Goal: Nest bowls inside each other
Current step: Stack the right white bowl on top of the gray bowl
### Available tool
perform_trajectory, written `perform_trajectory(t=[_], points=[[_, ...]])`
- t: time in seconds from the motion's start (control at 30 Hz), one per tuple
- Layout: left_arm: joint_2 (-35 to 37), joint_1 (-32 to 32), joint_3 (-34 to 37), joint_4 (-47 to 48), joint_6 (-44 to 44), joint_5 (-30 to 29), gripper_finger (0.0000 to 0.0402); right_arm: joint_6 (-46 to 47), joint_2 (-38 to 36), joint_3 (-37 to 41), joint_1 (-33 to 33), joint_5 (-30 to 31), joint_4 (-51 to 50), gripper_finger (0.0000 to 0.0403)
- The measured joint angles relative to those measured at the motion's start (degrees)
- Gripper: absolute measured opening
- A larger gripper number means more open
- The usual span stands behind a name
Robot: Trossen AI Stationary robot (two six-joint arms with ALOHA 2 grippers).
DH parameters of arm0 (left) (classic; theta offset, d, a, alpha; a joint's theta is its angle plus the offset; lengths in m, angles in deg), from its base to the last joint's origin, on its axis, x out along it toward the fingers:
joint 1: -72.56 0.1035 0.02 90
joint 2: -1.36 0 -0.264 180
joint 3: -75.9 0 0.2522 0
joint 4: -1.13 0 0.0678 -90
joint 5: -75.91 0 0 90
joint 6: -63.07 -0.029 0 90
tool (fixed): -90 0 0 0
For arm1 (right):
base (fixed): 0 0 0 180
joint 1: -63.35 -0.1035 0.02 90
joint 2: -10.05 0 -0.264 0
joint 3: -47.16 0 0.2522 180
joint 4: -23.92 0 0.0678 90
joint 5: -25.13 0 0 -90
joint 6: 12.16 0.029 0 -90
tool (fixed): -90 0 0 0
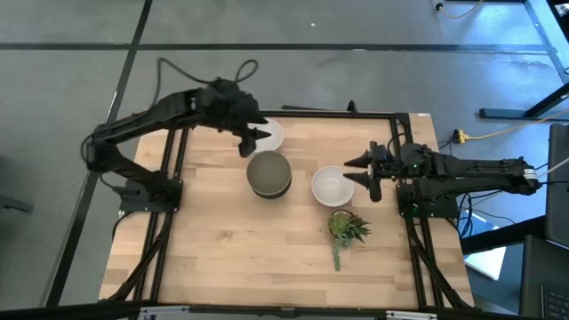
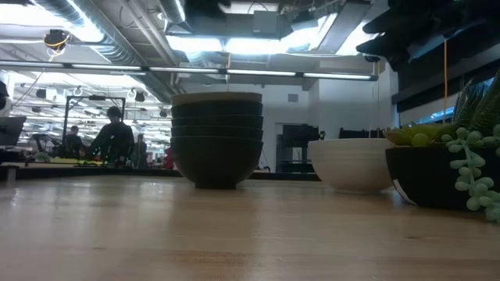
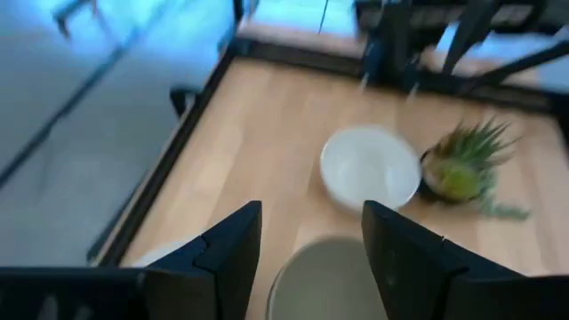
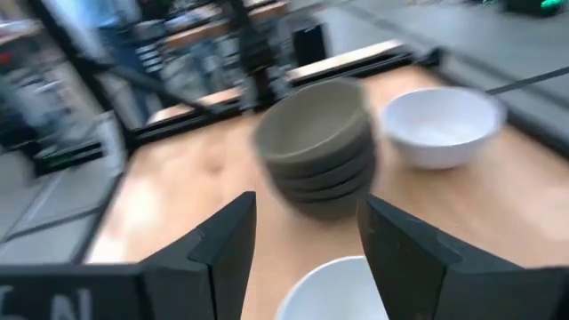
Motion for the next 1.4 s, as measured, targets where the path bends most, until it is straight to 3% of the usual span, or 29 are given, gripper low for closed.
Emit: perform_trajectory(t=[0.23,0.4,0.6,0.8,0.9,1.17,1.4], points=[[3.5,-1.8,0.0,-2.0,-0.1,-1.0,0.019,-1.3,0.0,0.0,-0.1,-12.5,2.5,0.0198],[3.7,-3.1,1.6,-3.7,-1.5,-0.8,0.0187,1.9,0.0,0.0,0.0,-13.4,5.7,0.0198],[4.8,-4.6,11.8,-12.3,-1.5,-0.7,0.0189,3.1,0.0,0.0,0.0,-13.4,6.6,0.0198],[10.8,-4.6,24.9,-26.0,0.5,1.4,0.019,3.4,0.0,0.0,0.2,-5.7,5.5,0.0198],[15.7,-4.8,30.5,-31.8,0.5,2.9,0.019,3.4,0.0,0.0,0.2,-4.6,5.5,0.0198],[28.8,-6.5,44.7,-36.2,1.6,2.6,0.019,3.4,0.5,0.0,0.1,-2.8,2.0,0.0198],[36.9,-7.9,52.1,-37.1,1.6,-4.1,0.019,6.3,4.3,-0.3,0.2,0.6,-2.0,0.0198]])
